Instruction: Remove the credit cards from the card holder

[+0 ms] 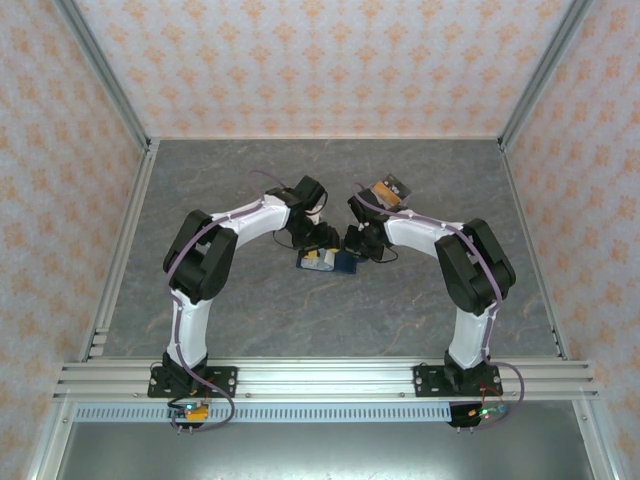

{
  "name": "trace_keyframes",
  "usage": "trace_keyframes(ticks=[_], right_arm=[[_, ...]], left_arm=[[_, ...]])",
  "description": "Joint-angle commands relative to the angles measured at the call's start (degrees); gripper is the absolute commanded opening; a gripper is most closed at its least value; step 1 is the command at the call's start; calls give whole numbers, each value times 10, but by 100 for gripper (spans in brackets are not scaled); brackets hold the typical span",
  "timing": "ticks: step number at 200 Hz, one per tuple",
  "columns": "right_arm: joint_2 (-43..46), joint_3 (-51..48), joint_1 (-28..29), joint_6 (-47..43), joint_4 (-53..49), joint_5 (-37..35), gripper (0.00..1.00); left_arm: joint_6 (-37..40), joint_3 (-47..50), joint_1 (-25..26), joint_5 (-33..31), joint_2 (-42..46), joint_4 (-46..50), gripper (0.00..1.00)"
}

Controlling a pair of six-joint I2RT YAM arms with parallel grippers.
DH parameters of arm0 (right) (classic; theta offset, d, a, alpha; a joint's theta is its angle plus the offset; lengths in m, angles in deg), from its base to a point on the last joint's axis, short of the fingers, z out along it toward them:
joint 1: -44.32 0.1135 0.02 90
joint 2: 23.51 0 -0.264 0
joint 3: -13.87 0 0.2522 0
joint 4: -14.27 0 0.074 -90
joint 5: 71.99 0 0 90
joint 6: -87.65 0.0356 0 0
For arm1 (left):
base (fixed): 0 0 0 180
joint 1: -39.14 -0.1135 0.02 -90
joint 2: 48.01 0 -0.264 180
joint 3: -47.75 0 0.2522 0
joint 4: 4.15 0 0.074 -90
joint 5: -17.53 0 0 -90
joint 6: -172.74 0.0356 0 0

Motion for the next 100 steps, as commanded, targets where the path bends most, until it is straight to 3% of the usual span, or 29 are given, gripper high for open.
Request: trace_keyframes(ticks=[1, 33, 100], right_arm=[[22, 1, -4, -12, -1, 2, 11], [62, -3, -4, -15, 13, 28, 17], [108, -19, -5, -4, 7, -15, 21]], left_arm=[[7, -5, 7, 9, -15, -3, 51], [-2, 7, 6, 6, -20, -16, 41], [-29, 15, 5, 76, -12, -84, 41]])
